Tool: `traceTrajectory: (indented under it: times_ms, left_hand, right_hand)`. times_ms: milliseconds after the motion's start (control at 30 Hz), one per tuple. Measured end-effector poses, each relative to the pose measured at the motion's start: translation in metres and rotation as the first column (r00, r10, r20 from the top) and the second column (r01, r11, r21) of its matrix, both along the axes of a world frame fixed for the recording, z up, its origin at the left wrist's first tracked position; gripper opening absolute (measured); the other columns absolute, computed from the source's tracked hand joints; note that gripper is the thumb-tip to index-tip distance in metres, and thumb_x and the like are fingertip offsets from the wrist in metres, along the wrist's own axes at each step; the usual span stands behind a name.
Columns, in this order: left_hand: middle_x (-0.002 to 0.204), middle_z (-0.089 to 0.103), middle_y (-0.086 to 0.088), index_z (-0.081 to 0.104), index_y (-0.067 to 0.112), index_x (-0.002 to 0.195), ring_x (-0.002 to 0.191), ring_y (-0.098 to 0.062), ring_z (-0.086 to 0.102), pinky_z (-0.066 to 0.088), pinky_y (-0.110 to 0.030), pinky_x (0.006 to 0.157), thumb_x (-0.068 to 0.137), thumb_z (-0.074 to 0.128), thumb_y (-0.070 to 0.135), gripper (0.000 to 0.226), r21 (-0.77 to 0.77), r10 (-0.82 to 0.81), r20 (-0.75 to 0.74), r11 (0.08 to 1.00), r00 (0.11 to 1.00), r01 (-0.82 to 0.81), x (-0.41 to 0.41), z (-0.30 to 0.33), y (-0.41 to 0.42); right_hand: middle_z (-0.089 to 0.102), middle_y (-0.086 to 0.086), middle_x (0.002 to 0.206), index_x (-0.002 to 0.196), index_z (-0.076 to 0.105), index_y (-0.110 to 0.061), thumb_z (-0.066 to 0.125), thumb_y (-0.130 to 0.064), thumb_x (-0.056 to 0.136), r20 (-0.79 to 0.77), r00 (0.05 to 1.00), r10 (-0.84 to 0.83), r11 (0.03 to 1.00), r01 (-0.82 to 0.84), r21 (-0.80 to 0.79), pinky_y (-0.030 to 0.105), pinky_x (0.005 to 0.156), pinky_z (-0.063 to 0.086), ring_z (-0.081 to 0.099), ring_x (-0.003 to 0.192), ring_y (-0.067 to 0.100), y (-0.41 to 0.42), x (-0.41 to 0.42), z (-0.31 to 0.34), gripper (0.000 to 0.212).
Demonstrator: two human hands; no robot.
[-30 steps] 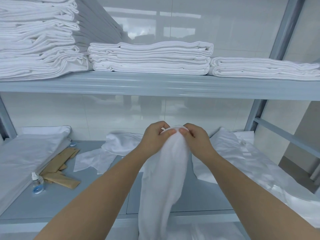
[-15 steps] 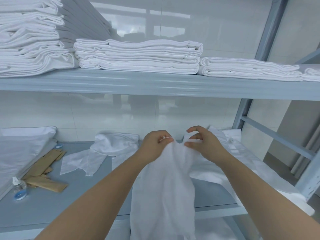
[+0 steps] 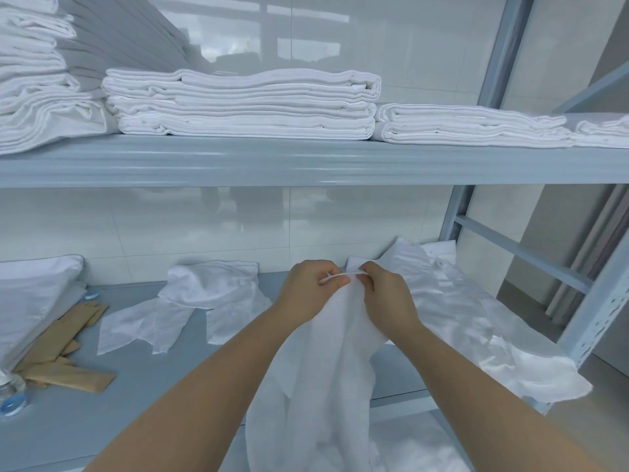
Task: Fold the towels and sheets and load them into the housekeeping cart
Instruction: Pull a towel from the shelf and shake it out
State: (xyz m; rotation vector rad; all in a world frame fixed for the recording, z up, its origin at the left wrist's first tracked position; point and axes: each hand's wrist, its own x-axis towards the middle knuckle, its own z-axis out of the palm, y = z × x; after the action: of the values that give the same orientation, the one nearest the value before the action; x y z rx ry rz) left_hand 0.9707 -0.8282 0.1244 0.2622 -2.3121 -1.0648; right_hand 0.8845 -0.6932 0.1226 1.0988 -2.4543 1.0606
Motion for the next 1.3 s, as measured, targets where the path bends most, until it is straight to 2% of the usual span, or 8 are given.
traceTrajectory:
  times_ms: [167,300,600,833,1033,1133,1233,1300]
  left_hand:
    - [0.050,0.049,0.015,0.053,0.028,0.051,0.050,-0.001,0.044,0.029,-0.016,0.051,0.085,0.070,0.030,0.038,0.020,-0.038,0.052,0.999,0.998,0.037,-0.002,-0.033,-0.012]
    - [0.051,0.050,0.016,0.056,0.025,0.054,0.051,-0.001,0.043,0.031,-0.019,0.053,0.083,0.073,0.033,0.035,0.027,-0.024,0.108,0.999,0.994,0.021,-0.001,-0.060,-0.014]
    - [0.058,0.053,0.020,0.053,0.039,0.055,0.055,-0.003,0.044,0.031,-0.026,0.055,0.085,0.069,0.040,0.034,-0.114,0.015,0.279,0.993,0.960,0.018,0.009,-0.086,0.012]
    - [0.051,0.045,0.010,0.038,0.028,0.052,0.052,-0.004,0.039,0.029,-0.027,0.054,0.092,0.064,0.028,0.047,-0.049,0.106,0.171,0.994,0.980,-0.099,0.001,-0.081,0.050]
    - [0.059,0.048,0.003,0.055,0.010,0.062,0.058,-0.010,0.040,0.033,-0.022,0.057,0.092,0.061,0.020,0.033,0.072,0.135,0.000,0.988,0.991,-0.134,-0.025,-0.032,0.103]
    - [0.065,0.053,-0.004,0.057,0.011,0.064,0.063,-0.015,0.043,0.034,-0.028,0.060,0.092,0.061,0.021,0.029,0.066,0.121,-0.003,0.990,0.993,-0.121,-0.032,-0.008,0.122]
    - [0.074,0.064,-0.007,0.063,0.016,0.070,0.067,-0.015,0.050,0.037,-0.024,0.062,0.092,0.061,0.021,0.023,0.014,0.065,0.010,0.998,0.998,-0.065,-0.036,0.011,0.142]
    - [0.078,0.067,-0.005,0.065,0.018,0.072,0.070,-0.013,0.052,0.037,-0.018,0.063,0.092,0.062,0.021,0.020,-0.035,0.032,0.019,0.999,0.999,-0.031,-0.037,0.020,0.153]
  right_hand:
    - [0.068,0.009,0.080,0.112,0.060,-0.015,0.042,-0.017,0.098,-0.155,0.984,-0.090,0.992,0.102,0.074,0.037,0.064,0.047,0.061,0.077,0.031,0.027,-0.017,-0.012,0.023]
    - [0.067,0.009,0.077,0.109,0.062,-0.014,0.043,-0.015,0.098,-0.177,0.973,-0.148,0.981,0.167,0.095,0.034,0.061,0.042,0.061,0.072,0.031,0.055,-0.031,-0.022,0.022]
    - [0.063,0.016,0.095,0.106,0.064,-0.005,0.042,-0.008,0.098,-0.031,0.942,-0.334,0.941,0.331,-0.077,0.037,0.068,0.041,0.054,0.083,0.034,0.133,-0.048,-0.035,0.023]
    - [0.057,0.009,0.080,0.099,0.061,-0.004,0.039,-0.011,0.098,0.179,0.870,-0.459,0.842,0.490,-0.224,0.032,0.067,0.033,0.047,0.076,0.028,0.201,-0.078,-0.023,0.023]
    - [0.056,0.002,0.075,0.087,0.060,-0.008,0.043,-0.013,0.095,0.306,0.909,-0.284,0.885,0.372,-0.282,0.030,0.063,0.031,0.048,0.073,0.021,0.210,-0.071,-0.015,0.019]
    - [0.062,0.000,0.079,0.085,0.064,-0.010,0.047,-0.011,0.091,0.347,0.928,-0.134,0.909,0.255,-0.330,0.024,0.062,0.038,0.053,0.075,0.017,0.204,-0.062,-0.008,0.017]
    - [0.064,-0.010,0.084,0.092,0.065,-0.021,0.054,-0.014,0.091,0.372,0.926,0.069,0.936,0.069,-0.346,0.007,0.061,0.039,0.056,0.075,0.002,0.190,-0.045,-0.001,0.013]
    - [0.062,-0.009,0.085,0.099,0.064,-0.026,0.056,-0.018,0.090,0.380,0.908,0.175,0.942,-0.043,-0.332,0.007,0.061,0.040,0.054,0.073,-0.001,0.179,-0.036,0.002,0.014]
